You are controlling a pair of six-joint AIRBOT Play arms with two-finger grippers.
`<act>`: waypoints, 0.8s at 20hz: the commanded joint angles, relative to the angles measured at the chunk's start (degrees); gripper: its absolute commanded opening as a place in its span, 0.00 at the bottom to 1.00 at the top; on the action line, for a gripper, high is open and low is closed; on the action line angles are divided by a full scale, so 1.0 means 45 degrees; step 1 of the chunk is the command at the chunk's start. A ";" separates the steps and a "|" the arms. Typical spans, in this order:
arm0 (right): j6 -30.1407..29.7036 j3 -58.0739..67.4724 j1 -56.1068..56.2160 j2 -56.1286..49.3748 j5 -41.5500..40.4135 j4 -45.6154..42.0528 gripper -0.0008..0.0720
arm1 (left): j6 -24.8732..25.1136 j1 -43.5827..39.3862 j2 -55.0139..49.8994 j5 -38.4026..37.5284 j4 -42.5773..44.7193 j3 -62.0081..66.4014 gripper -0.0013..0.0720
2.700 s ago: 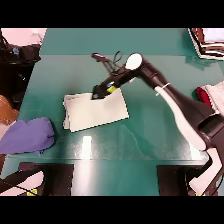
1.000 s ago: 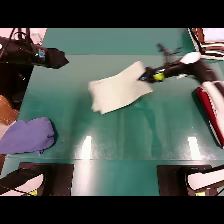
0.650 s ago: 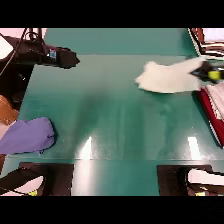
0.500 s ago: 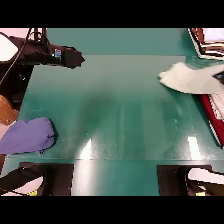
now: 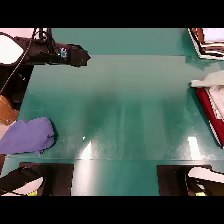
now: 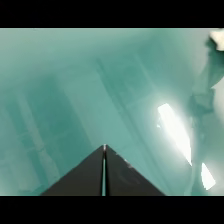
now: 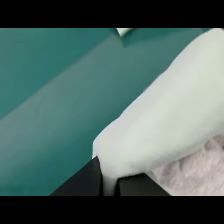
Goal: Fold the shirts.
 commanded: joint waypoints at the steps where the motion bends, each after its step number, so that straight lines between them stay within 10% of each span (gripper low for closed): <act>1: -0.0005 0.1569 -0.0296 0.0005 0.0695 -0.0010 0.04 | 0.0024 -0.0019 -0.0005 0.0019 0.0010 0.0000 0.05; 16: 0.0427 -0.5144 -0.4197 0.4095 0.2603 -0.5513 0.04 | 0.0204 -0.0019 -0.0005 -0.0010 0.0029 0.0000 0.05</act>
